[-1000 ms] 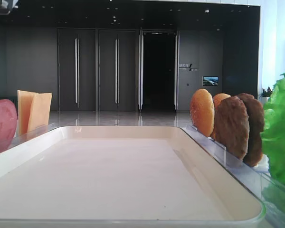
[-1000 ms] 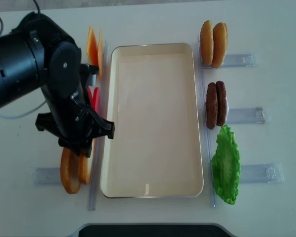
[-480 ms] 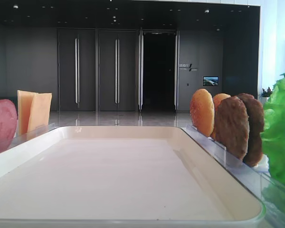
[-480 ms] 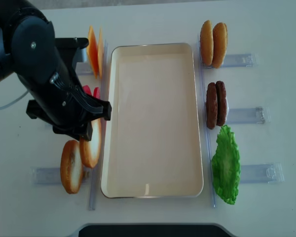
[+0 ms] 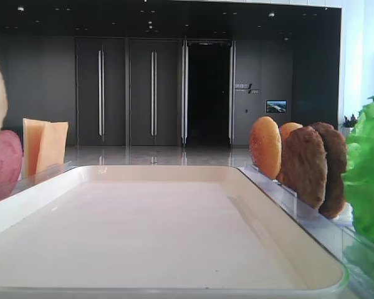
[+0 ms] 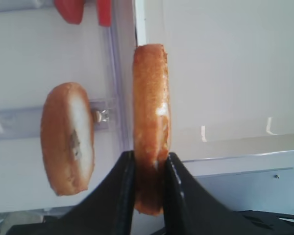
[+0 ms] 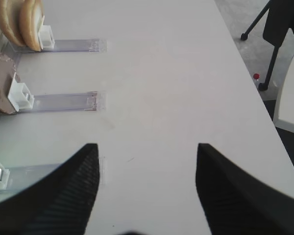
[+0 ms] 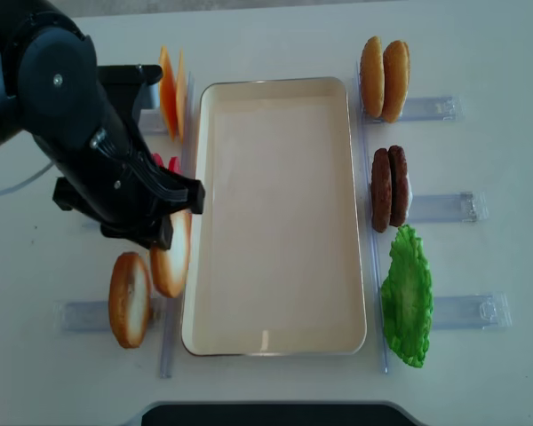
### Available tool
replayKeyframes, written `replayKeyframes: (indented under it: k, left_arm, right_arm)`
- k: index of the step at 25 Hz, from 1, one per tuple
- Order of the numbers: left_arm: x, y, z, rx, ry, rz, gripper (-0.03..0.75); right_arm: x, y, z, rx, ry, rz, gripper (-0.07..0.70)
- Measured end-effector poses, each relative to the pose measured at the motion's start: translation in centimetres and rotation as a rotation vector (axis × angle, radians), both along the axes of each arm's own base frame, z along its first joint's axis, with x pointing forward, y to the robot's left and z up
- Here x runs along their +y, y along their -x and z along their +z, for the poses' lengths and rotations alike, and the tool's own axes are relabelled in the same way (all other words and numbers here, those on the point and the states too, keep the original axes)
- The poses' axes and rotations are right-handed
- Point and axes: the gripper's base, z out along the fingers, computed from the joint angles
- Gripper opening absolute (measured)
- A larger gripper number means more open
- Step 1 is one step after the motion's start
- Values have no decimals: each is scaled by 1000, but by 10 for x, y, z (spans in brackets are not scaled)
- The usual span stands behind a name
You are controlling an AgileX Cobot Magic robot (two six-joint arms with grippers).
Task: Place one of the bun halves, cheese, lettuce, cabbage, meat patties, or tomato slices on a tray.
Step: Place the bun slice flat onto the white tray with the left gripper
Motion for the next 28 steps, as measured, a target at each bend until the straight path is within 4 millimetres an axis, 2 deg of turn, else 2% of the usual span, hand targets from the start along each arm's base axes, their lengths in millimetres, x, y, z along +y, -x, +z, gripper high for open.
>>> replayKeyframes:
  k: [8,14,18,24,28]
  left_arm:
    - [-16,-6,3,-68,176,-39,123]
    - [-26,-9,10,-53,385,-64,120]
    - [-22,-15,14,-42,485,-71,120]
    - [-18,-14,14,-8,495,-102,120]
    - [-12,-12,5,43,524,-106,120]
  right_arm:
    - [0,0,0,0,0,0,416]
    - [0,0,0,0,0,0,416]
    - [0,0,0,0,0,0,416]
    - [0,0,0,0,0,0,416]
    - [0,0,0,0,0,0,416]
